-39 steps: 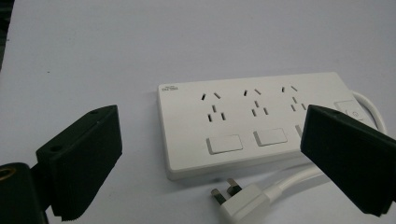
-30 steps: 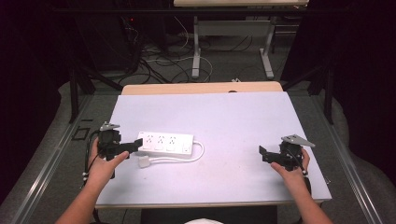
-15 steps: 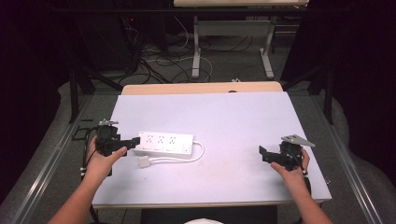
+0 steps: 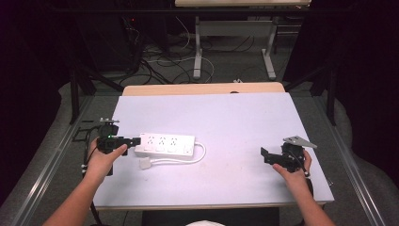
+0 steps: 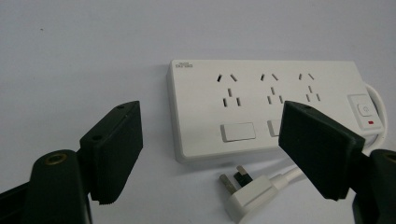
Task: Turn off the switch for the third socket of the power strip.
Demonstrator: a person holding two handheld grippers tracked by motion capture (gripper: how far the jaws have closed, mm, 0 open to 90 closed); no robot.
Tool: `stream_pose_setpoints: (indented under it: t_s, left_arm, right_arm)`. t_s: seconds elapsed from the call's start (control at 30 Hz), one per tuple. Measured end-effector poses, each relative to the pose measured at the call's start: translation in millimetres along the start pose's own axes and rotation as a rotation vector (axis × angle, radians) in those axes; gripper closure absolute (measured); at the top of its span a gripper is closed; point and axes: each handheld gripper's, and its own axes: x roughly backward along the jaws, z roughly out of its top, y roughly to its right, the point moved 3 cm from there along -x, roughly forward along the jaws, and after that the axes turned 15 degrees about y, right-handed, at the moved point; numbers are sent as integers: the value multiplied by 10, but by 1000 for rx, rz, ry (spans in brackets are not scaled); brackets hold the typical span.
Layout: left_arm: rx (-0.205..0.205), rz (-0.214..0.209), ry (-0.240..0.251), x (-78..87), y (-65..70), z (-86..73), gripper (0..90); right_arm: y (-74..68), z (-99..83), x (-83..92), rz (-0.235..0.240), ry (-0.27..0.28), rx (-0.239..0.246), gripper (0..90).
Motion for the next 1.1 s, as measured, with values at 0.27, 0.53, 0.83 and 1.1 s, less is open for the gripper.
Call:
stream_pose_setpoints:
  t_s: [0.27,0.53,0.83,1.1]
  left_arm:
    - [5,8,-61,-28,38,53,315]
    - [7,3,-93,-69,75,91,354]
    - [21,12,-121,-136,124,90,415]
    - [58,-8,-140,-205,165,82,456]
  right_arm:
    - [1,-4,-4,-1,0,-1,5]
    - [4,-7,-5,4,-4,-2,5]
    - [5,-14,-8,6,-8,0,6]
    - [2,-15,-13,3,-5,-1,6]
